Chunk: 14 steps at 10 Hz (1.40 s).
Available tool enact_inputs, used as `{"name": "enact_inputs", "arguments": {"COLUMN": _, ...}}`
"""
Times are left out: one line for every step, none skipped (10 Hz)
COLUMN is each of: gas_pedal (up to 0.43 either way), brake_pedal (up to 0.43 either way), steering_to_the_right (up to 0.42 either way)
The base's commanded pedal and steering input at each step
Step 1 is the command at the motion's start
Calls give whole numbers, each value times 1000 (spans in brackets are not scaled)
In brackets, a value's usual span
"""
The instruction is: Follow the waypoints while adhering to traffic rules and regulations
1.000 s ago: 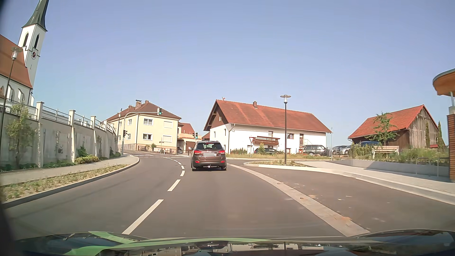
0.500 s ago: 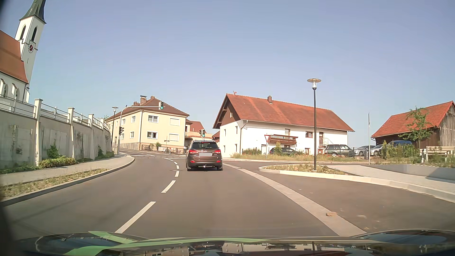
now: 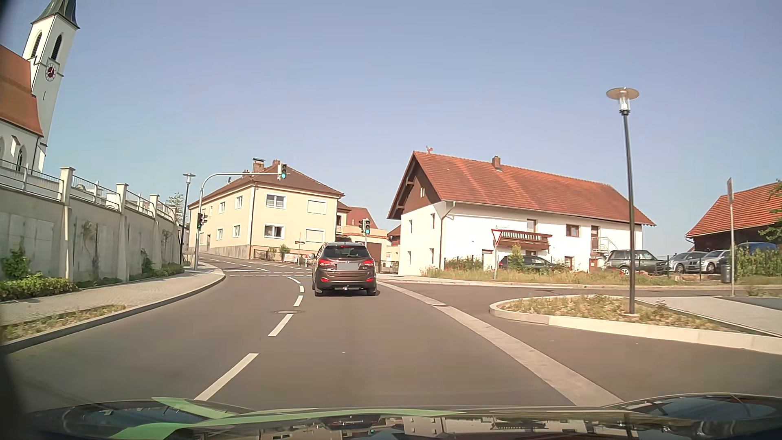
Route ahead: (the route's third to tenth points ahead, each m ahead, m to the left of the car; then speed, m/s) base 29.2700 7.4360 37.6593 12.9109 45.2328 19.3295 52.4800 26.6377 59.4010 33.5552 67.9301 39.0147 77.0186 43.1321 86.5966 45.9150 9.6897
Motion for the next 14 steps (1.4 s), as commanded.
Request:
{"name": "enact_inputs", "arguments": {"gas_pedal": 28, "brake_pedal": 0, "steering_to_the_right": -56}}
{"name": "enact_inputs", "arguments": {"gas_pedal": 59, "brake_pedal": 0, "steering_to_the_right": -57}}
{"name": "enact_inputs", "arguments": {"gas_pedal": 79, "brake_pedal": 0, "steering_to_the_right": -57}}
{"name": "enact_inputs", "arguments": {"gas_pedal": 87, "brake_pedal": 0, "steering_to_the_right": -58}}
{"name": "enact_inputs", "arguments": {"gas_pedal": 110, "brake_pedal": 0, "steering_to_the_right": -58}}
{"name": "enact_inputs", "arguments": {"gas_pedal": 118, "brake_pedal": 0, "steering_to_the_right": -58}}
{"name": "enact_inputs", "arguments": {"gas_pedal": 118, "brake_pedal": 0, "steering_to_the_right": -58}}
{"name": "enact_inputs", "arguments": {"gas_pedal": 138, "brake_pedal": 0, "steering_to_the_right": -58}}
{"name": "enact_inputs", "arguments": {"gas_pedal": 138, "brake_pedal": 0, "steering_to_the_right": -60}}
{"name": "enact_inputs", "arguments": {"gas_pedal": 138, "brake_pedal": 0, "steering_to_the_right": -62}}
{"name": "enact_inputs", "arguments": {"gas_pedal": 138, "brake_pedal": 0, "steering_to_the_right": -64}}
{"name": "enact_inputs", "arguments": {"gas_pedal": 138, "brake_pedal": 0, "steering_to_the_right": -66}}
{"name": "enact_inputs", "arguments": {"gas_pedal": 138, "brake_pedal": 0, "steering_to_the_right": -67}}
{"name": "enact_inputs", "arguments": {"gas_pedal": 138, "brake_pedal": 0, "steering_to_the_right": -67}}
